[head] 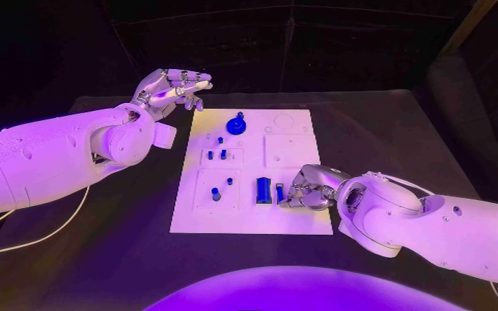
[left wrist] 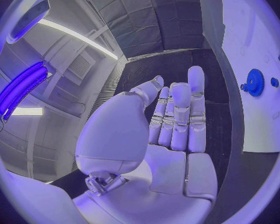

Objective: Assemble the parts on the task board

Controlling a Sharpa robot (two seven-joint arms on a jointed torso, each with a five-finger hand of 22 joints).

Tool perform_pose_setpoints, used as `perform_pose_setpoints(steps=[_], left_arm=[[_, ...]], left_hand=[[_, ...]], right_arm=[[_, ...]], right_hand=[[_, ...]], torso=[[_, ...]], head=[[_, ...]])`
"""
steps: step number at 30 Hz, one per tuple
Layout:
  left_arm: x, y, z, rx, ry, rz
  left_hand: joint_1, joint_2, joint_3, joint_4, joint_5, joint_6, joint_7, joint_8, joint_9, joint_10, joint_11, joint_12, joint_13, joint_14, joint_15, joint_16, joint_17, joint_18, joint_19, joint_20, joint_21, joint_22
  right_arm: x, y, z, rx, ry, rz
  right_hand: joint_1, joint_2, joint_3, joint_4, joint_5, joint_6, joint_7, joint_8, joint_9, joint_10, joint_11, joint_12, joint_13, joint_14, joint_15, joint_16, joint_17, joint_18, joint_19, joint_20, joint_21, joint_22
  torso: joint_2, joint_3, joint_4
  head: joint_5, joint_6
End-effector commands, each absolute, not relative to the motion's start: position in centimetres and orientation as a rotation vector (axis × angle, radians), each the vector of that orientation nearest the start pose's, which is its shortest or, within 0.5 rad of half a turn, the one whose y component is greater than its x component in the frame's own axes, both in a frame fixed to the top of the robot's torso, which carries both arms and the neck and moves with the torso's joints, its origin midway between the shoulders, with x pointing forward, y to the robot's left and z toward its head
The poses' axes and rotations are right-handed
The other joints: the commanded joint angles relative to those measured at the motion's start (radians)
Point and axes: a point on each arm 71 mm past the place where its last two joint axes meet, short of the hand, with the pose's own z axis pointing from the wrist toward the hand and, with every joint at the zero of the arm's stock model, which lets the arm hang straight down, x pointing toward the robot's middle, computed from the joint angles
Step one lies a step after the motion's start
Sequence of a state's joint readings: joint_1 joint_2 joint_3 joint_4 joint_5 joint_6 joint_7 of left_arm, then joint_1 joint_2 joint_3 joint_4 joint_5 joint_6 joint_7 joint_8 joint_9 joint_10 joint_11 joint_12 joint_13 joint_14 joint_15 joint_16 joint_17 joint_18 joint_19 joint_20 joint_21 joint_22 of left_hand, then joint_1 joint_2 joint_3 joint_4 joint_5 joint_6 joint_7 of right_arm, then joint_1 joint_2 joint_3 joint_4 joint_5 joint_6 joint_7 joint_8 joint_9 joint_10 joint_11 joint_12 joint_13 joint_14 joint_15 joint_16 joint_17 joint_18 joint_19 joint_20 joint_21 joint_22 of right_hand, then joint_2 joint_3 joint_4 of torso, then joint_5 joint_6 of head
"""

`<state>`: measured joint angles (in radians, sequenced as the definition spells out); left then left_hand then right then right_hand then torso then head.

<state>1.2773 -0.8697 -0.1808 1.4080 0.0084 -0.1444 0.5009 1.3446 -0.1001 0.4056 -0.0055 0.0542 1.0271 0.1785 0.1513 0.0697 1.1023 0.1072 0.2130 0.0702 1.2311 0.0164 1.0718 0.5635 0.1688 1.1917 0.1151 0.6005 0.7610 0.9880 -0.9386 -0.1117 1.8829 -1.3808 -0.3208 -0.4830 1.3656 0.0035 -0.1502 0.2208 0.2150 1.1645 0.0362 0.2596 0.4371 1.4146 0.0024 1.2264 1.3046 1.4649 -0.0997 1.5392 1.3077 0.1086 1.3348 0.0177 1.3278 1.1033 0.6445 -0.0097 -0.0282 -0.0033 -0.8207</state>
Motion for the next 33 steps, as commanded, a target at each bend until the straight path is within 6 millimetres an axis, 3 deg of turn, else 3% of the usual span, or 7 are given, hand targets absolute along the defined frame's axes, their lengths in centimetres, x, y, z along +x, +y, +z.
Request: perform_pose_setpoints(steps=[1,22,33], left_arm=[[50.2,25.3,-18.8,-1.019,1.420,-1.588],[50.2,25.3,-18.8,-1.022,1.427,-1.587],[50.2,25.3,-18.8,-1.024,1.431,-1.588]], left_hand=[[0.000,0.005,-0.004,-0.003,0.004,-0.008,0.002,-0.006,-0.001,-0.007,0.001,-0.006,0.001,-0.001,0.006,-0.003,-0.001,0.014,0.004,0.007,-0.006,-0.001],[0.002,0.006,-0.005,-0.003,0.004,-0.008,0.002,-0.006,-0.001,-0.007,0.001,-0.005,0.001,-0.001,0.006,-0.002,0.000,0.014,0.005,0.007,-0.007,-0.002],[0.005,0.006,-0.005,-0.005,0.004,-0.008,0.002,-0.006,0.000,-0.008,0.001,-0.005,0.001,-0.003,0.006,-0.004,-0.004,0.014,0.005,0.007,-0.007,-0.003]], right_arm=[[36.0,-16.8,-27.0,0.136,2.051,0.576],[36.5,-16.5,-28.0,0.122,2.120,0.503],[36.6,-16.3,-28.0,0.126,2.120,0.497]], right_hand=[[-0.004,0.012,-0.003,0.007,0.005,0.001,-0.005,0.004,0.002,0.055,-0.042,0.014,0.026,0.092,0.003,-0.003,0.196,-0.016,-0.002,0.000,0.001,0.001],[0.023,0.001,-0.022,-0.013,-0.023,-0.005,-0.005,0.005,0.012,0.051,-0.042,0.007,0.024,0.090,0.002,-0.008,0.187,-0.014,-0.009,-0.001,-0.006,-0.009],[0.020,-0.005,-0.053,-0.023,-0.099,-0.011,0.001,0.005,0.022,0.047,-0.037,-0.003,0.020,0.088,0.006,-0.012,0.181,-0.013,-0.014,0.002,-0.012,-0.016]], torso=[[0.000,-0.0001,0.0007],[-0.002,-0.0006,-0.0002],[-0.002,-0.0007,0.0002]], head=[[0.000,-0.001],[-0.002,-0.004],[-0.003,-0.003]])
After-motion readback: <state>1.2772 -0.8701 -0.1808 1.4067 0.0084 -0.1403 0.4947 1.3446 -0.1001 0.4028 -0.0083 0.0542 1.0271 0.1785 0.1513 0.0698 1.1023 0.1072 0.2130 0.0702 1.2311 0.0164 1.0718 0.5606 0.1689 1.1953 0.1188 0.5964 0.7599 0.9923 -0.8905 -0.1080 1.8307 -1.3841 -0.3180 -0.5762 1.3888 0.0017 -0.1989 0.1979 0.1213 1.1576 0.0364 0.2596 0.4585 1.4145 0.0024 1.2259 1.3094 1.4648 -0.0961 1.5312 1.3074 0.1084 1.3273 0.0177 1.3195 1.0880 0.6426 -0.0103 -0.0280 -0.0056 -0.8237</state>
